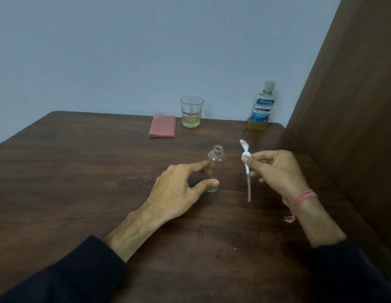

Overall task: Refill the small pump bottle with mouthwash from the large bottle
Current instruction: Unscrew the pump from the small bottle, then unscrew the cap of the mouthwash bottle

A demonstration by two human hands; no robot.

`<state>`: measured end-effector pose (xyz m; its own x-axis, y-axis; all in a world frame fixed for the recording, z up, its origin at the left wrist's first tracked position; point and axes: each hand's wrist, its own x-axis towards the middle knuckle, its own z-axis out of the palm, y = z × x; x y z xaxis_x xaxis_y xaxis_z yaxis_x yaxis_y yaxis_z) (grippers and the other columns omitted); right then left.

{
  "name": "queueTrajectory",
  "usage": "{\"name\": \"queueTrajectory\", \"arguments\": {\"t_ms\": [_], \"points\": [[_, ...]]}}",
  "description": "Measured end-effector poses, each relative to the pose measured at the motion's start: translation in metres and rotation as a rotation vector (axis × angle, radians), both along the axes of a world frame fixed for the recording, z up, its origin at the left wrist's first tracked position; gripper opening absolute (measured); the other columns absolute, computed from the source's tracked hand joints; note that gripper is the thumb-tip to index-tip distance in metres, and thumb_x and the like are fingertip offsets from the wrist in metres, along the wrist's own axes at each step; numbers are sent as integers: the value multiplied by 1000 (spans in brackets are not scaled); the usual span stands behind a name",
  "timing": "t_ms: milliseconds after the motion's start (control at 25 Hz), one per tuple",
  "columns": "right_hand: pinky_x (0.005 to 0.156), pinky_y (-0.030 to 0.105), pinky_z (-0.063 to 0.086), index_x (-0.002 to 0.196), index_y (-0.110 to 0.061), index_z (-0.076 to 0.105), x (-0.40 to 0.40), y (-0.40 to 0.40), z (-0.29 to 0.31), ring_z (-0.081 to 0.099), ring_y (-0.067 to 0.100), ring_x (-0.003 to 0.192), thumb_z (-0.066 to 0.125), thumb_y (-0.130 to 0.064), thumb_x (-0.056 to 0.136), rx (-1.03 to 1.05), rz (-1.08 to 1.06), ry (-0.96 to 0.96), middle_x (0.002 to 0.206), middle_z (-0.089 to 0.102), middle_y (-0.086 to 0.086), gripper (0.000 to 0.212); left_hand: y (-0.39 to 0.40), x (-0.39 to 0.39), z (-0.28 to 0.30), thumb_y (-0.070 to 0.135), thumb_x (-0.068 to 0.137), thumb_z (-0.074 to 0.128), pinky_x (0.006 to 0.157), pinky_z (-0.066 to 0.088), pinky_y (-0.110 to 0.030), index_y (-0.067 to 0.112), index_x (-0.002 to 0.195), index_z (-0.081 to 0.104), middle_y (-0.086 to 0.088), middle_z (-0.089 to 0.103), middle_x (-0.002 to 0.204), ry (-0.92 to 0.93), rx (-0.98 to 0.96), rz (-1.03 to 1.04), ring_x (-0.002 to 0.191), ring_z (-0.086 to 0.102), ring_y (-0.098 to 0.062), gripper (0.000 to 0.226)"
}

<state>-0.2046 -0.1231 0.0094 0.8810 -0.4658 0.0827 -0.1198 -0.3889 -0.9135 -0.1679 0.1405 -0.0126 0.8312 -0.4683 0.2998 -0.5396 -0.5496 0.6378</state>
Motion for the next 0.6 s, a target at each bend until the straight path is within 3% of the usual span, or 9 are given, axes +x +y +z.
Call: {"name": "queueTrajectory", "arguments": {"t_ms": [80,120,160,240,400,600], "points": [[51,20,55,91,-19,86,1,4,-2,78,12,62,91,-42,87,-57,10,83,73,82,-2,24,1,4,-4,67,99,76,79,50,-34,43,147,74,63,58,96,-3,19,40,120,40,21,54],[49,21,56,90,-19,85,2,8,-4,77,11,58,93,-41,85,-82,10,114,71,82,-2,23,2,5,-5,70,97,76,88,55,-35,44,149,71,60,60,86,-6,42,59,123,57,18,58],[49,23,59,88,-20,84,2,10,-5,77,12,56,95,-39,83,-111,4,136,68,81,-1,23,1,5,-6,72,96,75,99,57,-37,45,152,68,58,56,86,-15,66,68,124,67,14,63],[48,26,62,82,-22,82,2,14,-6,77,15,53,98,-37,81,-164,1,169,63,79,1,22,-1,4,-6,75,93,75,110,56,-41,45,154,66,52,55,102,-30,87,82,121,59,11,68],[42,24,57,81,-22,80,2,18,-3,75,13,48,99,-31,79,-185,11,182,61,78,-1,21,-1,3,-3,79,91,76,112,59,-44,45,149,69,31,76,129,-23,76,103,128,69,0,68],[42,24,58,79,-29,75,0,22,-5,76,11,50,99,-31,79,-220,11,151,59,77,-4,24,-1,-3,-2,81,89,76,108,61,-40,47,144,71,31,78,127,-24,88,123,121,73,0,65]]}}
